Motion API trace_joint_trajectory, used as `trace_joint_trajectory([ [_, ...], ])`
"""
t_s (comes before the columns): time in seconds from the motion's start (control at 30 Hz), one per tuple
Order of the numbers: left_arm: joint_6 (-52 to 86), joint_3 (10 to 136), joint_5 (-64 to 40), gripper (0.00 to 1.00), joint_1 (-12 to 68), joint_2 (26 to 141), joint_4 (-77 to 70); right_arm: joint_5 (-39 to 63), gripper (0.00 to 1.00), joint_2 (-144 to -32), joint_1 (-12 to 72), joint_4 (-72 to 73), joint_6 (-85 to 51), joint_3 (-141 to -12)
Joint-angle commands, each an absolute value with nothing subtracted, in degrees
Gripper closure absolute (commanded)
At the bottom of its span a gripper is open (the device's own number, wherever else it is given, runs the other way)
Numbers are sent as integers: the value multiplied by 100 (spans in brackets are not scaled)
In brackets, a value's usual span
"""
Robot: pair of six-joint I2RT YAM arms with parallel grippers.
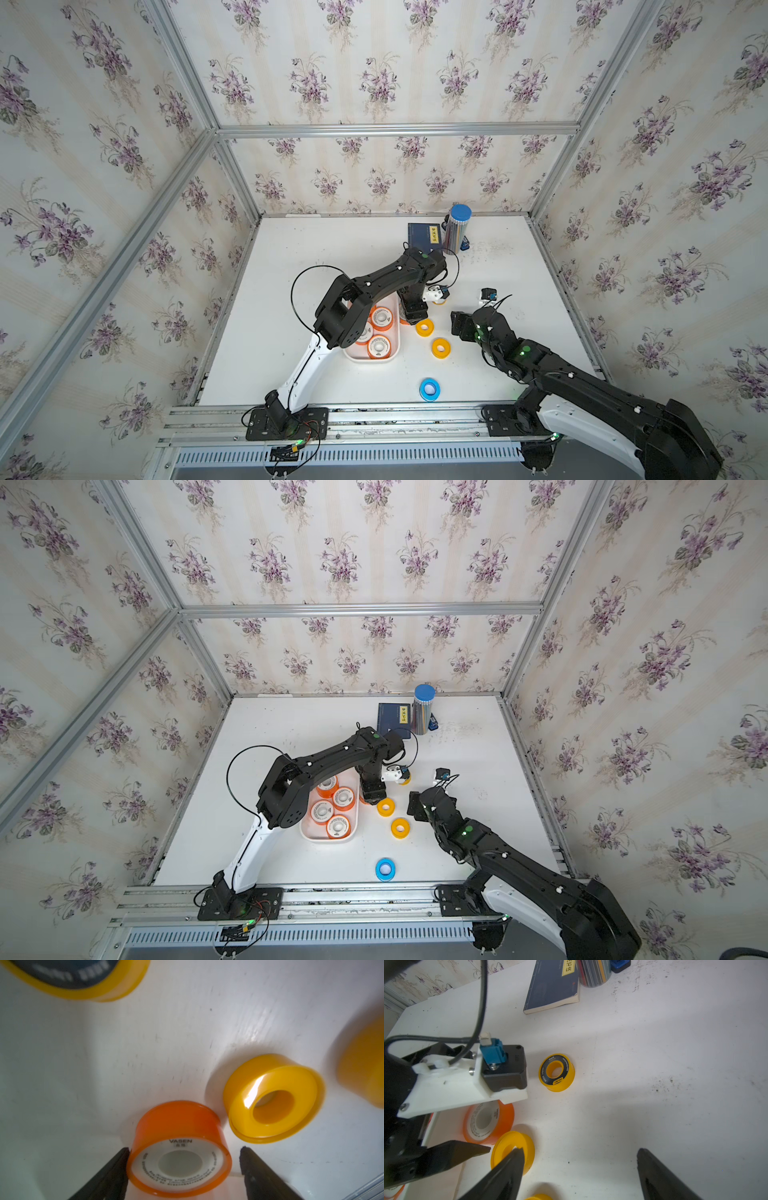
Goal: Put the sealing tape into the storage box
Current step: Pick up the sealing tape at the center of the board.
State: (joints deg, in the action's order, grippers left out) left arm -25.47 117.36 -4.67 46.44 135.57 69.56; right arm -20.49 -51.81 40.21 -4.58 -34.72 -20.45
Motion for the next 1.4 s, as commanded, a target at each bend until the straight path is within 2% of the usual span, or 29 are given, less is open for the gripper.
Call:
trace_joint_trajectory([
  [0.0,-2525,11704,-466,21,4640,13605,6968,-2083,11,-5191,4025,-404,-3504,-2096],
  [0.17,-2479,11669,-417,27,4656,13589,6876,-2083,11,-5203,4031,-395,-3498,-2092],
  [0.87,-2174,11734,-396,36,4676,13276,6762,-2092,11,-5227,4030,-394,-3500,-2101],
  [1.37,-1994,11779,-97,38,4685,12623,7097,-2084,10,-5259,4025,-393,-3498,-2109],
])
